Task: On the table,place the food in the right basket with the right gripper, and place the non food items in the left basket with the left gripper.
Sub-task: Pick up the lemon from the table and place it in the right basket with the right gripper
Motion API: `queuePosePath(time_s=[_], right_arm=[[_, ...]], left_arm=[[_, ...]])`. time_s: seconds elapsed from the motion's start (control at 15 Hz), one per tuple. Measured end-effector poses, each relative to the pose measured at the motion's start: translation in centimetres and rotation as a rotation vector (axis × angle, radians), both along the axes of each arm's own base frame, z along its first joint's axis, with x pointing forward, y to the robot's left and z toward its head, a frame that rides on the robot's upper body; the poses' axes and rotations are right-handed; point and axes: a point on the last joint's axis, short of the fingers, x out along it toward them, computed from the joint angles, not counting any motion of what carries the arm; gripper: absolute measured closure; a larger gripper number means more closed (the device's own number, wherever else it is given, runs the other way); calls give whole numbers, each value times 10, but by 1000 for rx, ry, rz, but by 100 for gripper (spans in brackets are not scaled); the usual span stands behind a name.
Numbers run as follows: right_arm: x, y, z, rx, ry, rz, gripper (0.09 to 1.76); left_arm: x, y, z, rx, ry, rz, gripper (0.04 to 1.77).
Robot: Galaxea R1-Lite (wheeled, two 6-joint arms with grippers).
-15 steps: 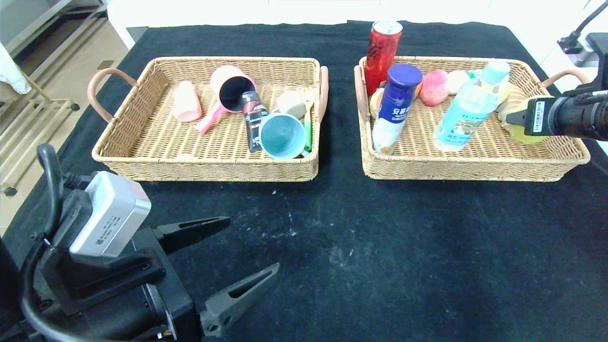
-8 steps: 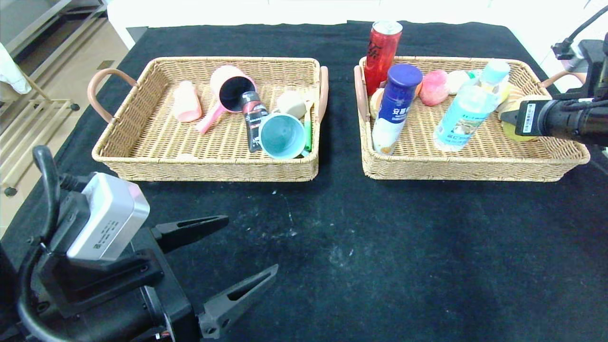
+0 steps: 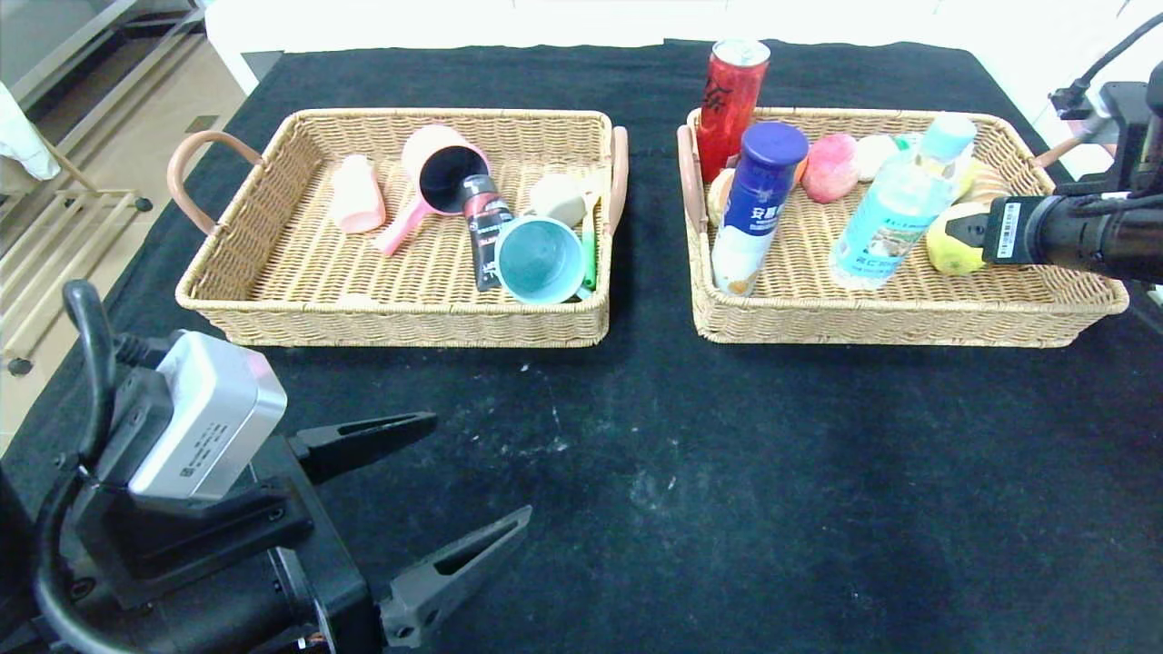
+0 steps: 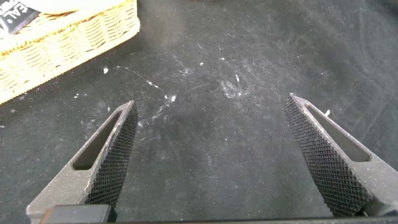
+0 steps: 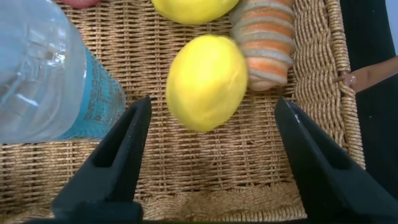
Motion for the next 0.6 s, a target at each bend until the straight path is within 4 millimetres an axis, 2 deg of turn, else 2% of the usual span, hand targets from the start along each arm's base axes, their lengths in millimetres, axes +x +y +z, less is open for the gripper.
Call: queuePosePath(time_s=[0.33, 0.6], right_arm=[[-3, 2, 2, -11, -2, 8, 28], [-25, 4, 13, -39, -17, 32, 22]], left_arm=[[-1, 1, 1, -5, -7, 3, 9], [0, 2, 3, -13, -16, 12, 9]])
